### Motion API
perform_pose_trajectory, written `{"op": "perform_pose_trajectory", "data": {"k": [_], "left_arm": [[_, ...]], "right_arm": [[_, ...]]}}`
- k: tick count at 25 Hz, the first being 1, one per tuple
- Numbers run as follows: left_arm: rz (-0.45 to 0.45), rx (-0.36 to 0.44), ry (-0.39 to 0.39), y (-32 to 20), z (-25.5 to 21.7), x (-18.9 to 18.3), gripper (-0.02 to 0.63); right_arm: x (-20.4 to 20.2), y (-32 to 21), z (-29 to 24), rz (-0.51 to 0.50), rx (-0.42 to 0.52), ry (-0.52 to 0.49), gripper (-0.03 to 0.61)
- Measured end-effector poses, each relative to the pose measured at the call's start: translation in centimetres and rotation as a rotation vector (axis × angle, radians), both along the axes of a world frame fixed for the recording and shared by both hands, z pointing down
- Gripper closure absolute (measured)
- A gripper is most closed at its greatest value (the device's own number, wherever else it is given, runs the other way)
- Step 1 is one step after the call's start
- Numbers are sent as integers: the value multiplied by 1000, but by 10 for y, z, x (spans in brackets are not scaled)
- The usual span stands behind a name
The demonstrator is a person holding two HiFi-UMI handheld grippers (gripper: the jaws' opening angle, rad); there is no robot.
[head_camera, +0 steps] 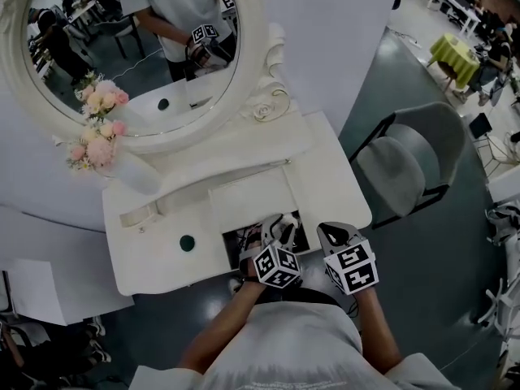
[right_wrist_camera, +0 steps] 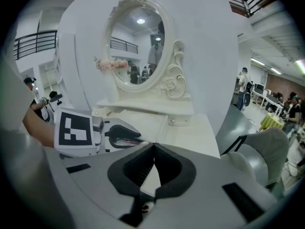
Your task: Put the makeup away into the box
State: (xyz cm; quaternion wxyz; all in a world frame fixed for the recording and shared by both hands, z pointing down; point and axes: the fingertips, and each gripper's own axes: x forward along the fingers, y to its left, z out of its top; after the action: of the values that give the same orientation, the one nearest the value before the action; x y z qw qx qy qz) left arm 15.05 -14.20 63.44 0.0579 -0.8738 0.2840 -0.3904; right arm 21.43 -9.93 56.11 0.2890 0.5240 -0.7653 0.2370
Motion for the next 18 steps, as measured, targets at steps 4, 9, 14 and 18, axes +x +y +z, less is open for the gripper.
{"op": "perform_pose_trajectory", "data": {"k": [4, 9, 14, 18], "left_arm": [[-36, -31, 64, -7, -16, -35, 425], [-150, -49, 121, -26, -34, -102, 426], [-267, -68, 124, -42, -37, -187, 425], [-352, -127, 141, -45, -31, -243, 425]], "right_arm": [[-25, -14, -4, -19, 11, -5, 577], [-78, -33, -9, -87, 23, -16, 577], [-138, -45, -10, -166, 23, -18, 577], [-179, -51, -10, -218, 17, -18, 577]]}}
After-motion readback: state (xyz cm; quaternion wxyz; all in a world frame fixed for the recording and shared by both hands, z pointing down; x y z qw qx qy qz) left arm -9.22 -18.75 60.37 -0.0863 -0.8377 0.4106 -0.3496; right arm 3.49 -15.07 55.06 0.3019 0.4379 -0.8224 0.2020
